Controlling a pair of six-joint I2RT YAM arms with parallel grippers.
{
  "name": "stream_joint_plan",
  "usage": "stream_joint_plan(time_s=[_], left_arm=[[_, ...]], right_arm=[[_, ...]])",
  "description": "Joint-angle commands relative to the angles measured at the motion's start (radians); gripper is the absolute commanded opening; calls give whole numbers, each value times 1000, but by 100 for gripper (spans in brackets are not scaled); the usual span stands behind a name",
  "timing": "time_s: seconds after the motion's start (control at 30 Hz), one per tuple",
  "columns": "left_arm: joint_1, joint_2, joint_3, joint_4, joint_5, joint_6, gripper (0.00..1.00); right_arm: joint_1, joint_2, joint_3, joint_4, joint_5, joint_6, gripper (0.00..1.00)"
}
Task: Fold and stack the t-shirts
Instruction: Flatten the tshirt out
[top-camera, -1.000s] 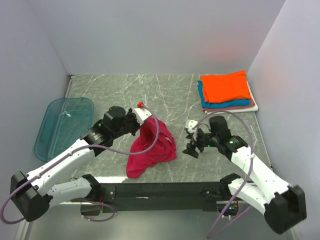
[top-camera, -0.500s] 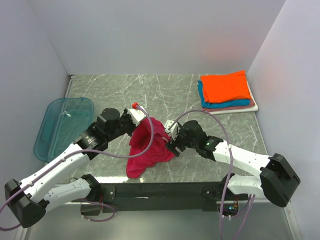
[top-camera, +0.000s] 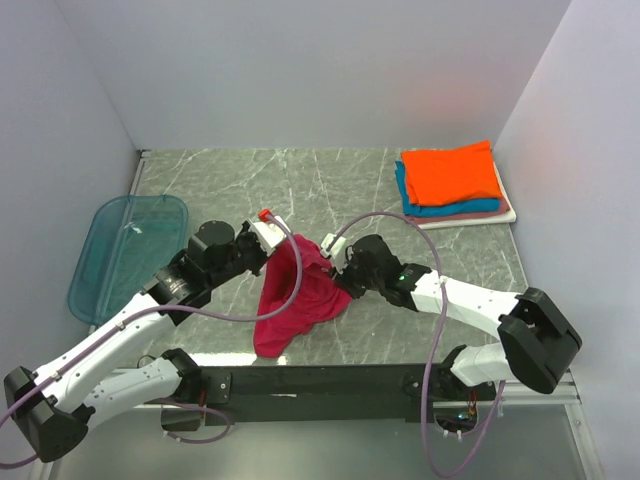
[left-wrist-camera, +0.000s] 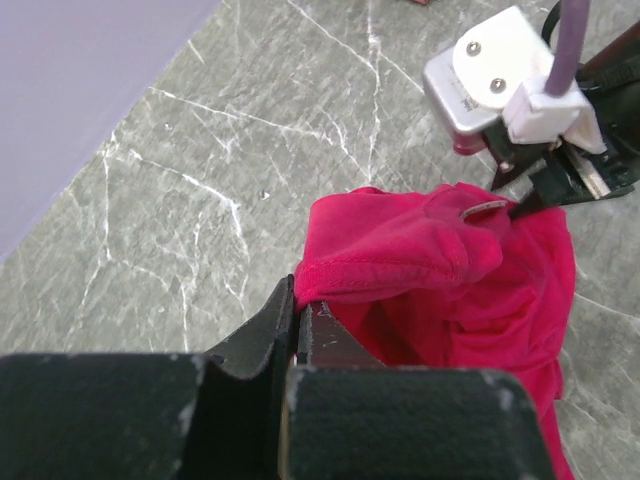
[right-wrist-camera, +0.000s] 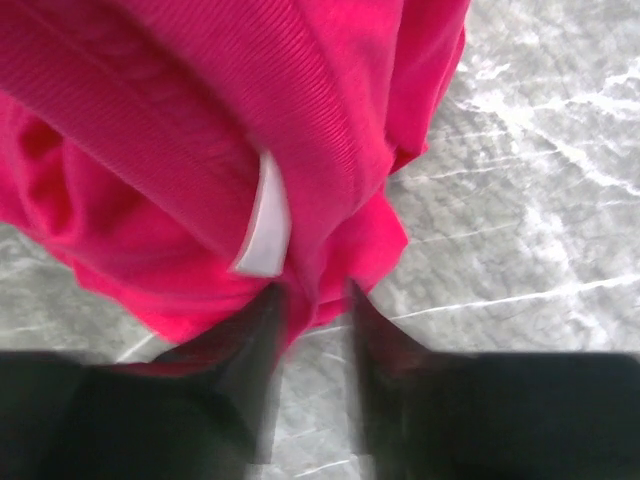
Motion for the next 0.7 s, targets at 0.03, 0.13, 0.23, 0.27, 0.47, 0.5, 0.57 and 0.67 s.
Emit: stream_joint_plan(time_s=[0.03, 0.13, 0.23, 0.27, 0.47, 0.5, 0.57, 0.67], left_arm=[[3, -34, -10, 33, -27, 23, 0], [5, -34, -12, 31, -27, 24, 0], [5, -29, -9, 28, -27, 23, 0], [6, -29, -7, 27, -27, 24, 0], [6, -8, 31, 44, -13, 43, 0], [6, 0, 43, 53, -10, 52, 0], [5, 40, 89, 85, 5, 58, 0], [9, 126, 184, 126, 25, 73, 0]], right_arm=[[9, -47, 29, -24, -27, -28, 26], [7, -56, 40, -52, -49, -43, 11], [1, -70, 54, -82, -64, -68, 0], [-1, -85, 64, -92, -70, -75, 0], [-57, -209, 107, -139, -72, -132, 0], [-88, -228, 118, -147, -61, -150, 0], [-125, -262, 173, -159, -41, -173, 0], [-211, -257, 306, -211, 21, -192, 0]])
